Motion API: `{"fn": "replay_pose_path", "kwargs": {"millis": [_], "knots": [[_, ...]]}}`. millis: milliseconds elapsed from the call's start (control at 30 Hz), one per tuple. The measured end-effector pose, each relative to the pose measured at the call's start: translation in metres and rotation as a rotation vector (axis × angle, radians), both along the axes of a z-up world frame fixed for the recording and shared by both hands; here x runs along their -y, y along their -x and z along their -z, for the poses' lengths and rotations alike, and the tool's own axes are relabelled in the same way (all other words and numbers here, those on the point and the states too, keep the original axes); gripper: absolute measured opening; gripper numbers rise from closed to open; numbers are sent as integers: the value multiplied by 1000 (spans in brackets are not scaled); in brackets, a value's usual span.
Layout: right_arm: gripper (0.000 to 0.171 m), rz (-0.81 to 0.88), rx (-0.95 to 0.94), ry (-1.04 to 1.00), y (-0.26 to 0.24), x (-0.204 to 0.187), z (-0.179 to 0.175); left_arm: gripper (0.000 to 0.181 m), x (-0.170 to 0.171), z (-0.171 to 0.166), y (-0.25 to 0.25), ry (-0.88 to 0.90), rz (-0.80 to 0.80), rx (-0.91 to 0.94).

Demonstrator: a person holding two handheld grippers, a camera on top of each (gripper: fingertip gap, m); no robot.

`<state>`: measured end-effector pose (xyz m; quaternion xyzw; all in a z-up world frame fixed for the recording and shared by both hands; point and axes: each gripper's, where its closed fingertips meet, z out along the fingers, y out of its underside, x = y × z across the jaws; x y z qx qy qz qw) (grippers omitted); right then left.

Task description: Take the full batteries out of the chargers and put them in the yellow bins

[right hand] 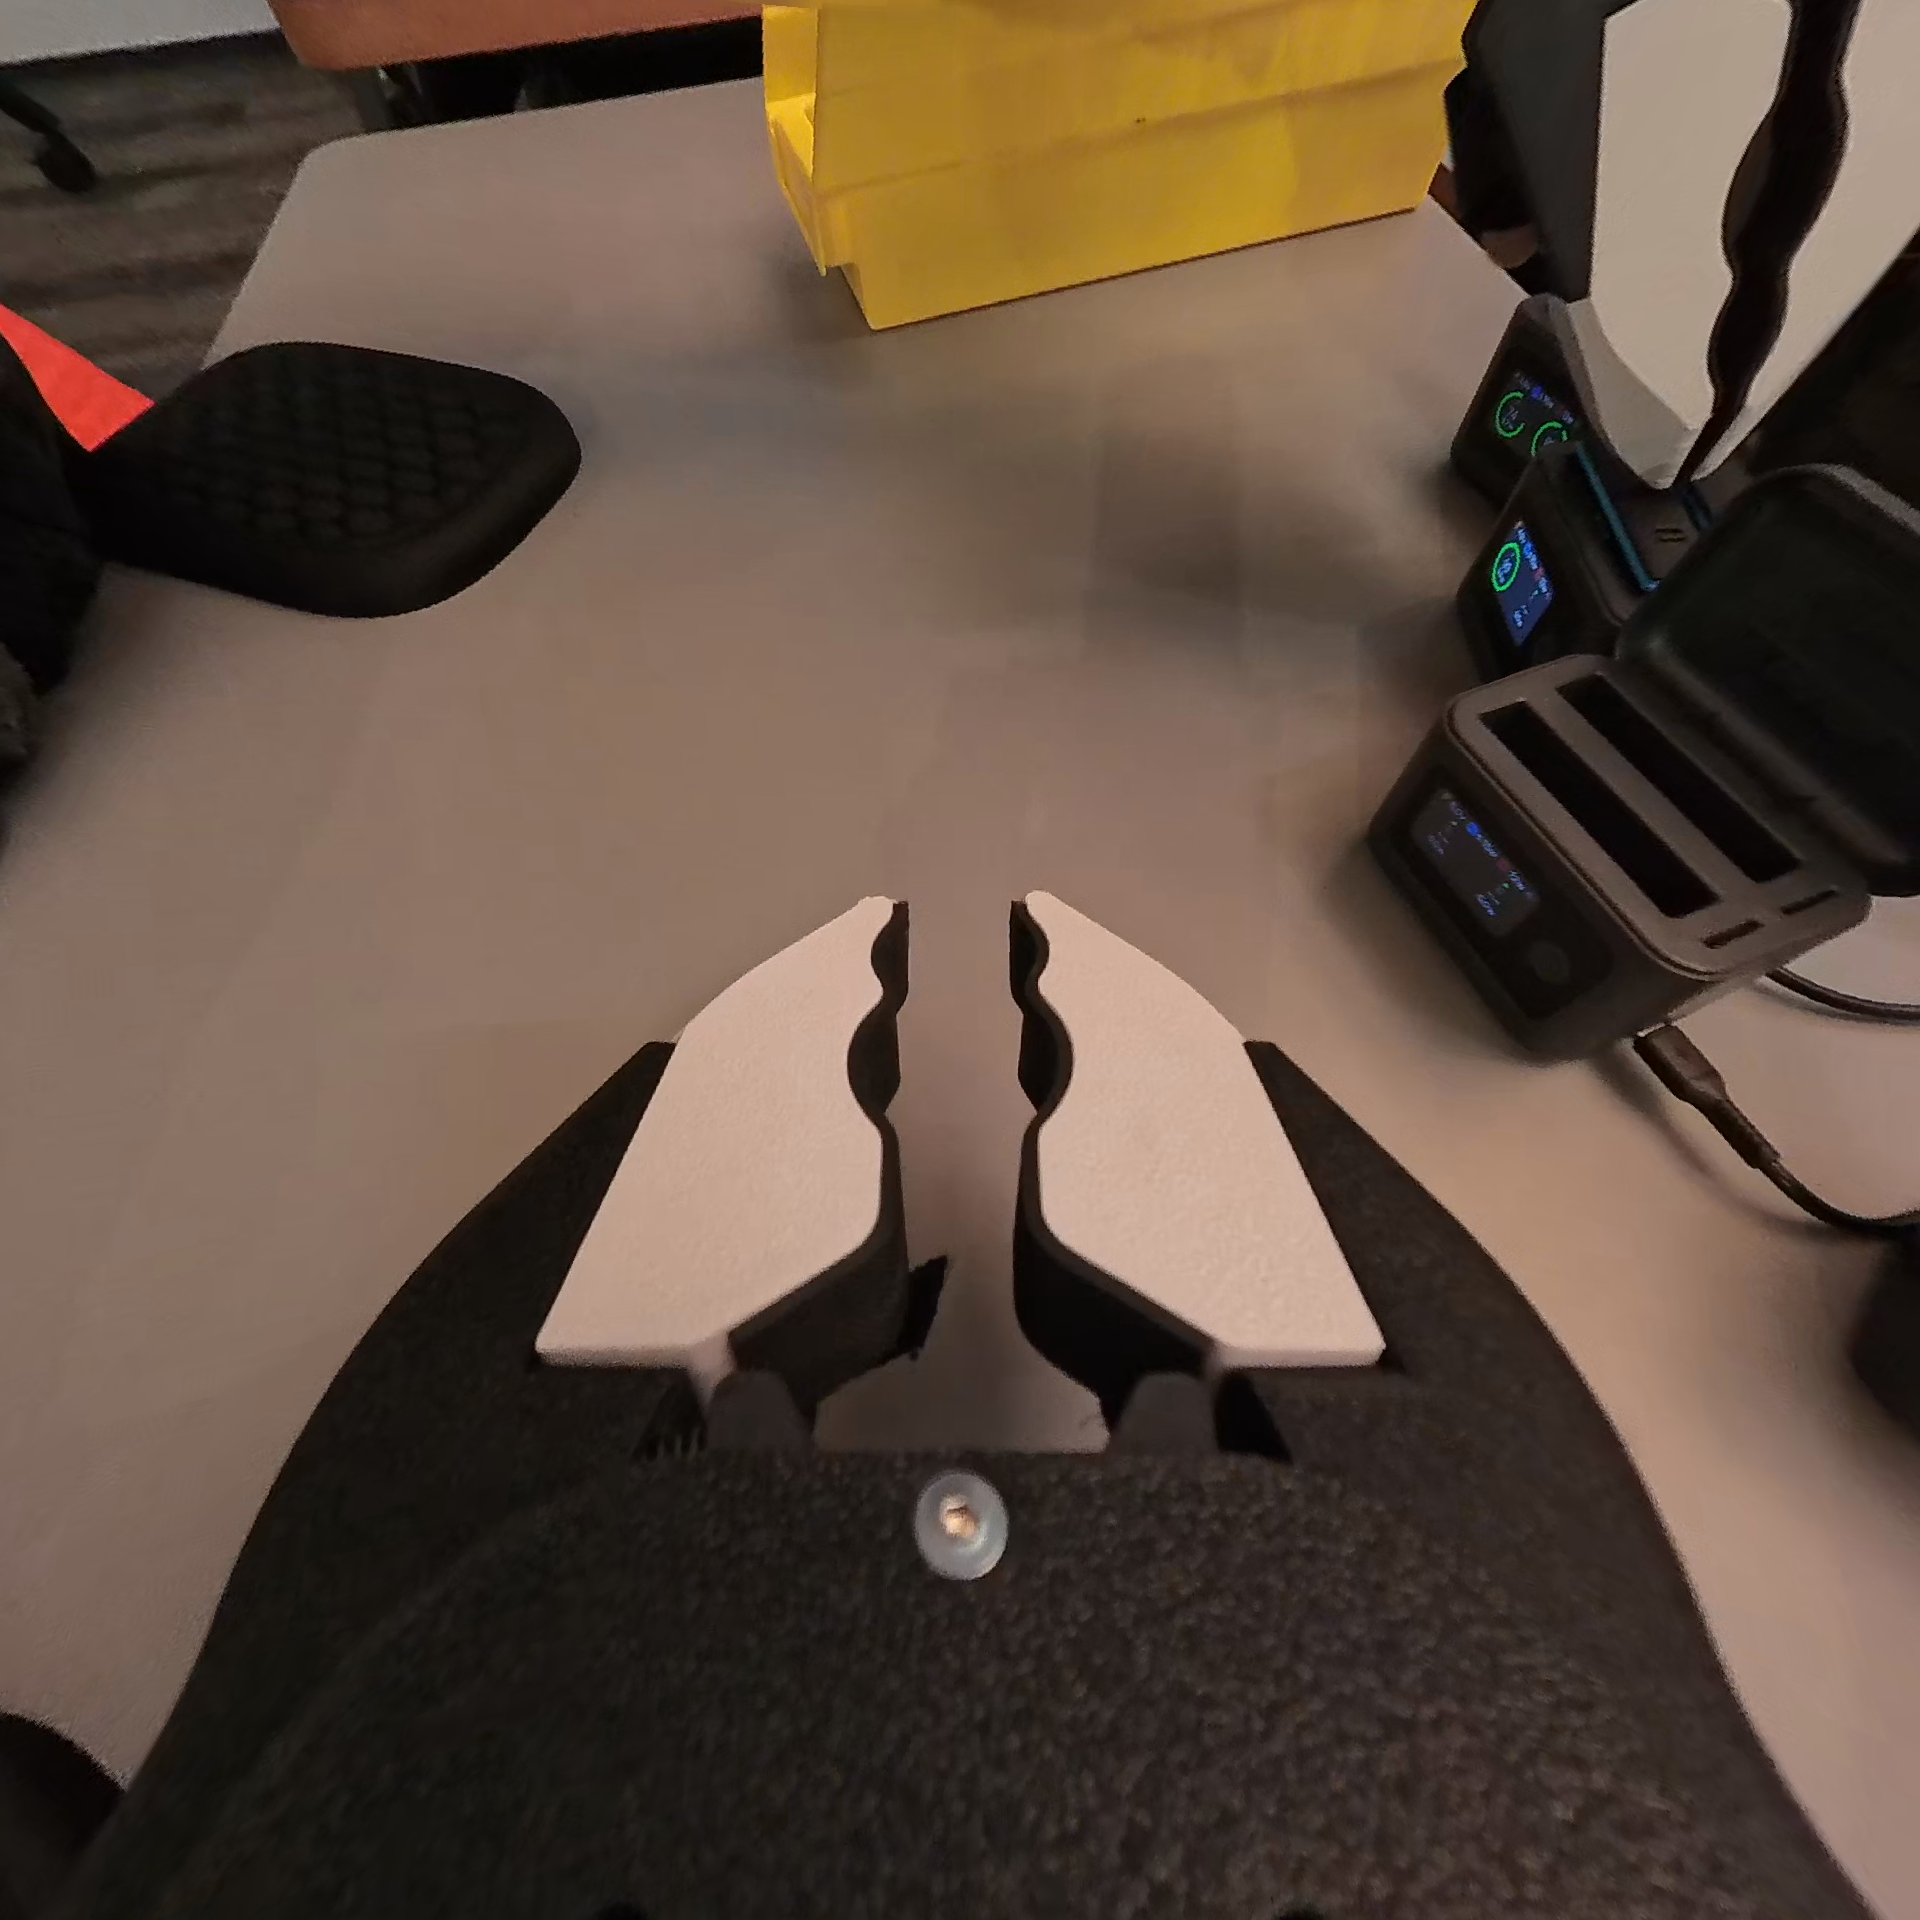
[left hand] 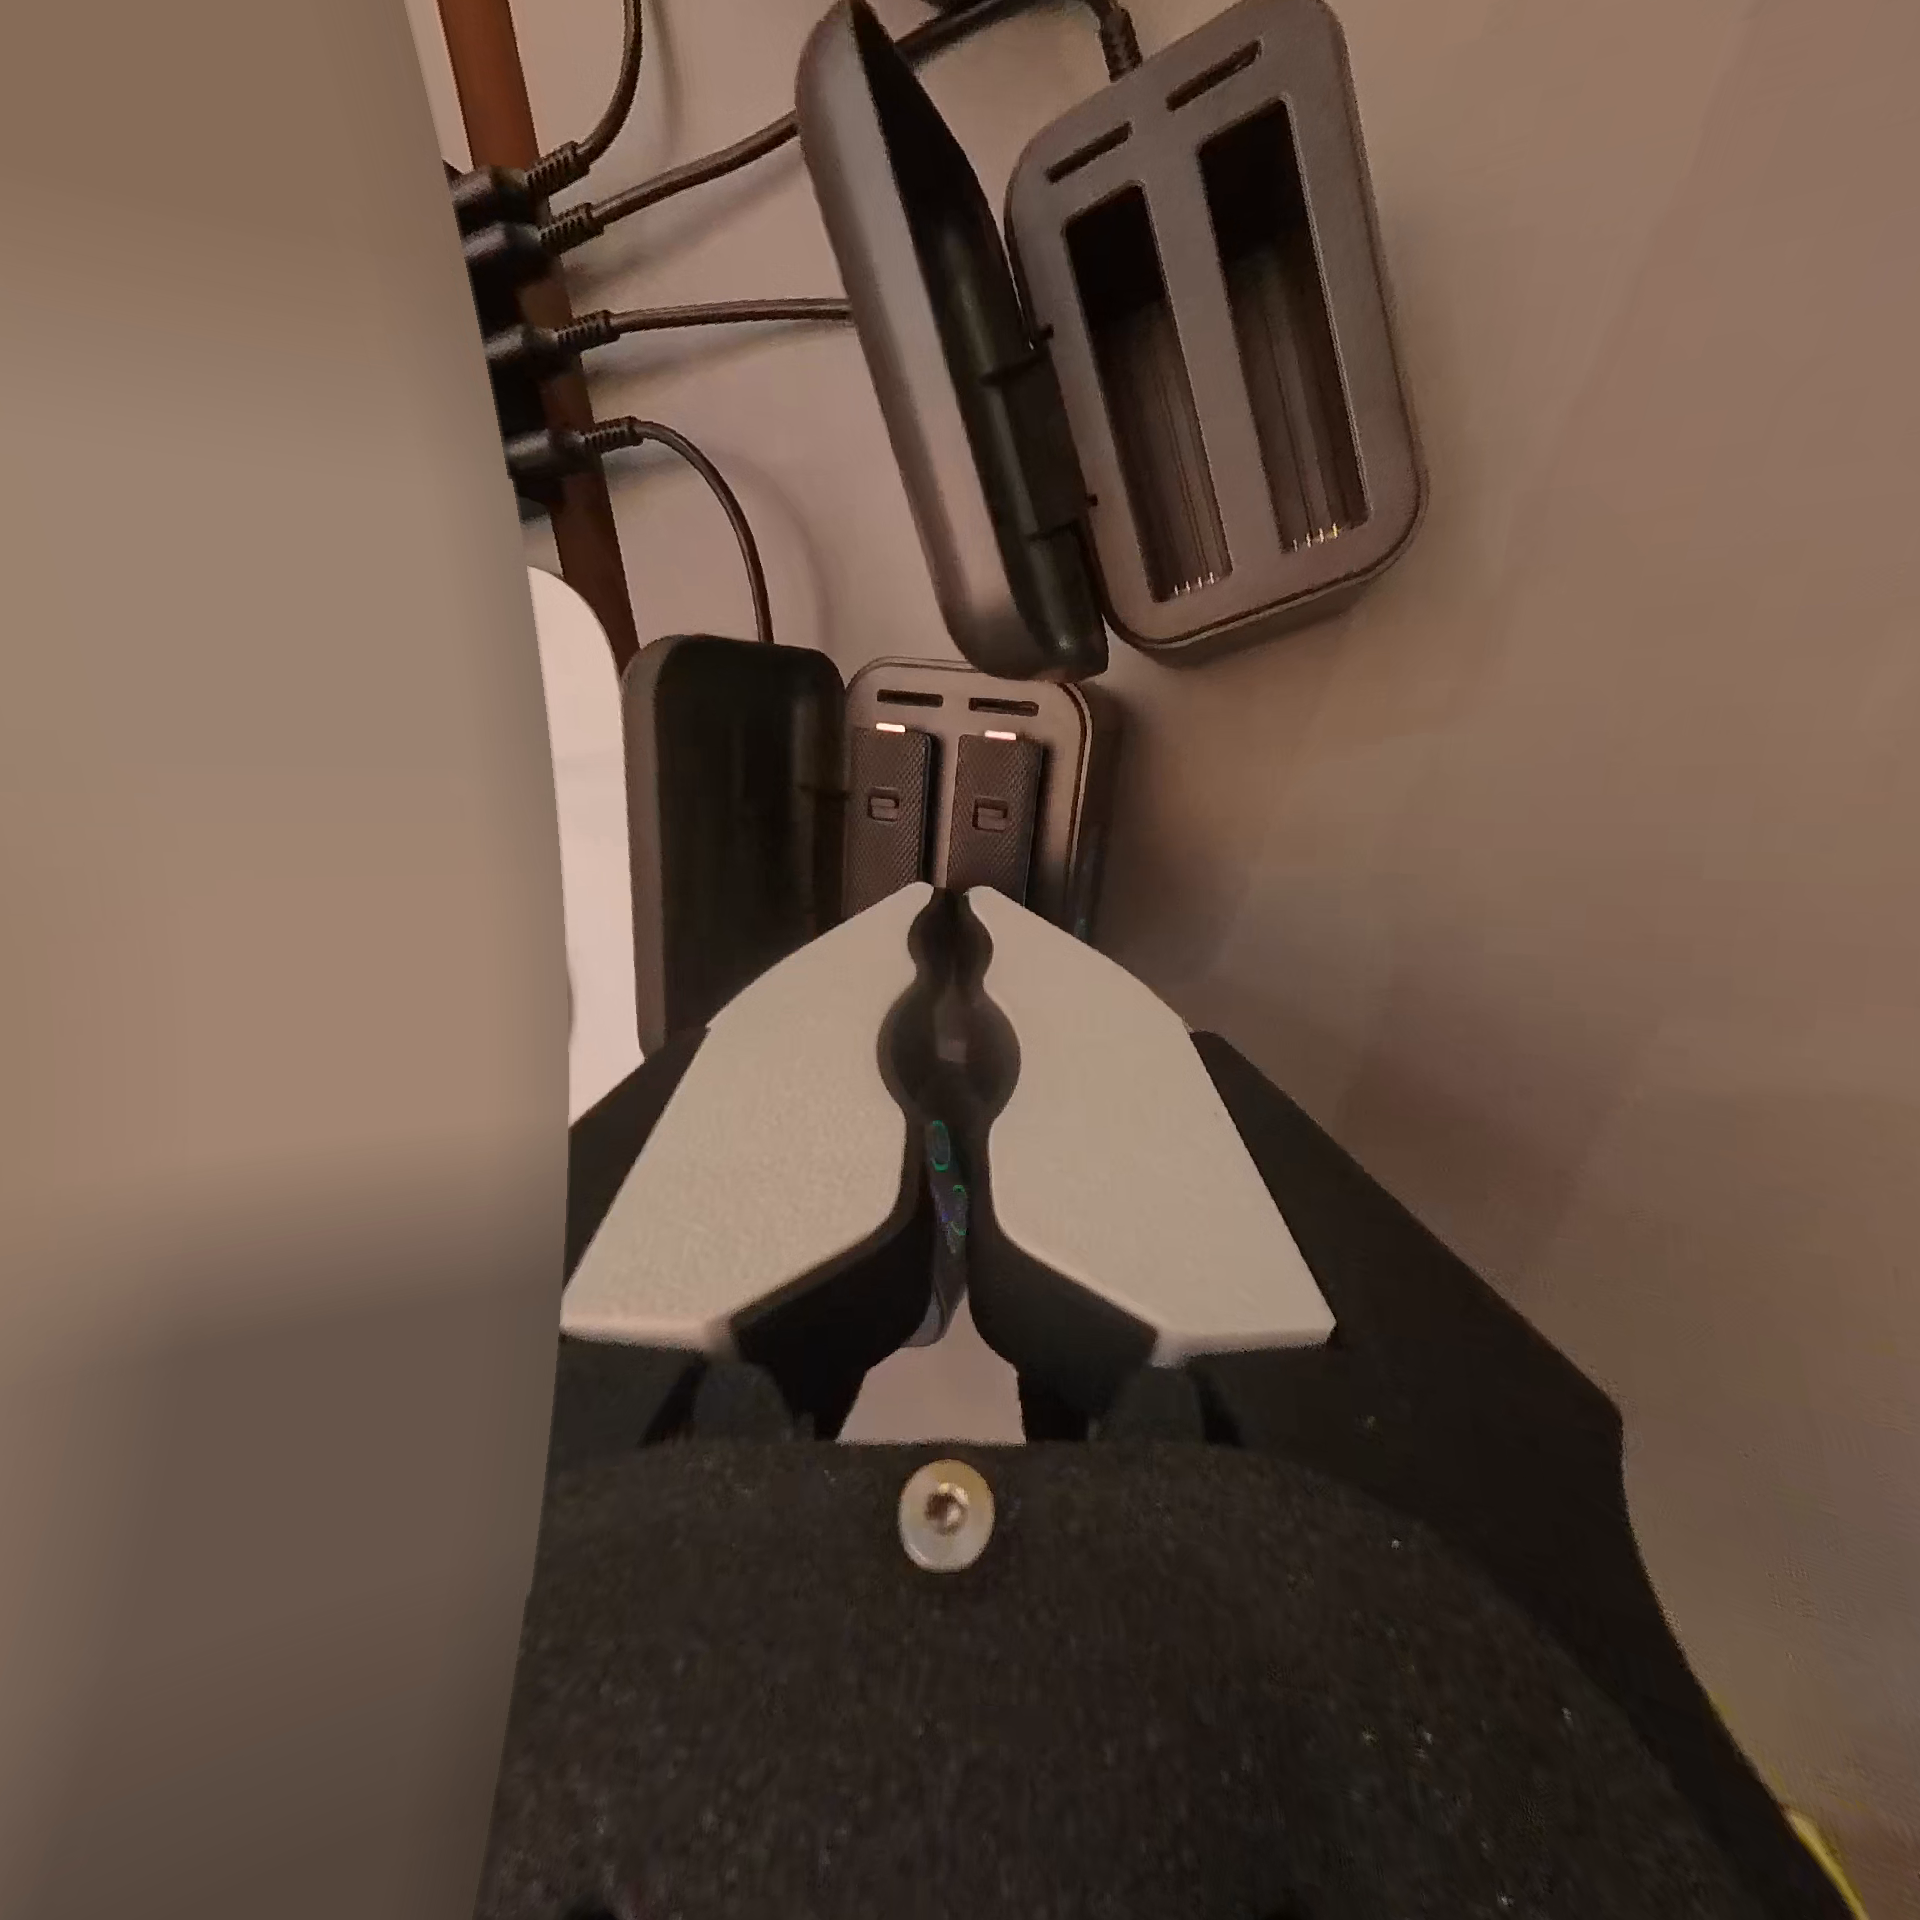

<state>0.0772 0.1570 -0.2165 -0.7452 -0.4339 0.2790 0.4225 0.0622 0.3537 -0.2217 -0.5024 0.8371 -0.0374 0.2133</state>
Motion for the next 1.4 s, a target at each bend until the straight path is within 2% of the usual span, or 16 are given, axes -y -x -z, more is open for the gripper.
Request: {"fn": "replay_pose_path", "kwargs": {"millis": [333, 667, 767, 933, 1033, 1100, 1200, 1333, 1400], "knots": [[18, -4, 2, 6, 2, -1, 2, 0, 0, 1, 1, -73, 40, -113], [18, 1, 3, -3, 1, -2, 1, 0, 0, 1, 0, -90, 17, -138], [18, 6, -2, -10, 0, -2, -2, 0, -1, 1, -1, -132, 57, -158], [18, 8, -2, -7, -1, -3, -1, 0, 2, -6, -10, -107, 46, -101], [18, 8, -2, -5, -1, -3, 0, 0, -1, -21, -10, -155, 43, -48], [18, 9, -5, -7, -2, -3, -1, 0, 0, -40, -6, -177, 26, 14], [18, 10, -9, -11, -1, -3, -2, 9, 10, -75, 12, -184, -5, 132], [18, 25, -9, -25, -1, -5, -3, 13, 28, -124, 61, -171, -100, 285], [18, 40, -8, -33, -2, -6, -4, 18, 35, -140, 98, -161, -165, 300]]}}
